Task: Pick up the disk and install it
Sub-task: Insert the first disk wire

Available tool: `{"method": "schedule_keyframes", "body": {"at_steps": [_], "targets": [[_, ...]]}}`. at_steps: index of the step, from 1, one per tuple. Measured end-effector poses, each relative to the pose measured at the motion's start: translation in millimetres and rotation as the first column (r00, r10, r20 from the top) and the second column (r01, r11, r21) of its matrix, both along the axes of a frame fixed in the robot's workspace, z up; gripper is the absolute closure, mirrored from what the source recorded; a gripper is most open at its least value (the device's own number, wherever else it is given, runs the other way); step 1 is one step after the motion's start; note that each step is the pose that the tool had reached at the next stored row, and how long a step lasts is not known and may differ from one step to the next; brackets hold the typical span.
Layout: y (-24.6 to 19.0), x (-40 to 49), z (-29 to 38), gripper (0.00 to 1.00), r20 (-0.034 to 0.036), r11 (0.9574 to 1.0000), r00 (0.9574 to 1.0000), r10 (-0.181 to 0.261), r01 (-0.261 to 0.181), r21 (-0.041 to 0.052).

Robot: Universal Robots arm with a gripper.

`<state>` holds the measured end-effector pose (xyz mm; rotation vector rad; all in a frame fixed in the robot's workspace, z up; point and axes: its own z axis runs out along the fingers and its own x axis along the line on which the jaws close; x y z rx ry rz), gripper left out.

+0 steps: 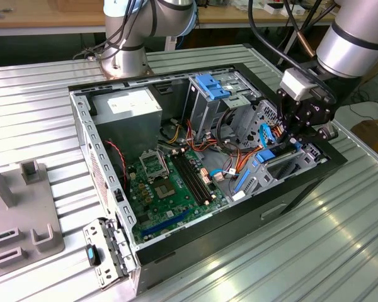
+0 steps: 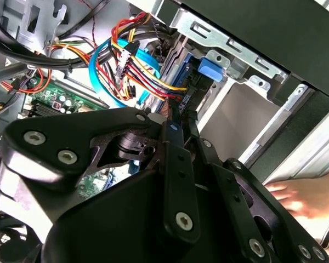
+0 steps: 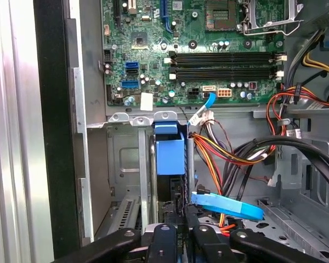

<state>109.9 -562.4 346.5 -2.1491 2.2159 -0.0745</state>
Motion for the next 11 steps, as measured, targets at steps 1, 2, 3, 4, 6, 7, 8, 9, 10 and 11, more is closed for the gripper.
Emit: {"method": "schedule_keyframes", "body": {"at_steps": [1,2,3,4,6,7,8,9,10,11], "targets": [[0.0,0.0,0.0,0.82,0.0000,1.0000,1.0000,0.000,0.000,0.0000],[0.1,0.0,0.0,0.82,0.0000,1.0000,1.0000,0.000,0.000,-0.0001],[0.2,0.0,0.0,0.82,0.0000,1.0000,1.0000,0.000,0.000,-0.0001],[0.3,0.0,0.0,0.82,0.0000,1.0000,1.0000,0.000,0.000,0.0000],[0.7,0.0,-0.2,0.82,0.0000,1.0000,1.0000,0.000,0.000,-0.0001],[0.9,0.0,-0.2,0.82,0.0000,1.0000,1.0000,0.000,0.000,-0.0002],[1.0,0.0,-0.3,0.82,0.0000,1.0000,1.0000,0.001,-0.001,-0.0003],[1.0,0.0,-0.3,0.82,0.0000,1.0000,1.0000,0.001,-0.001,-0.0004],[1.0,0.0,-0.4,0.82,0.0000,1.0000,1.0000,0.004,-0.004,-0.0016],[1.0,0.0,-0.3,0.82,0.0000,0.9999,1.0000,0.008,-0.008,-0.0064]]}}
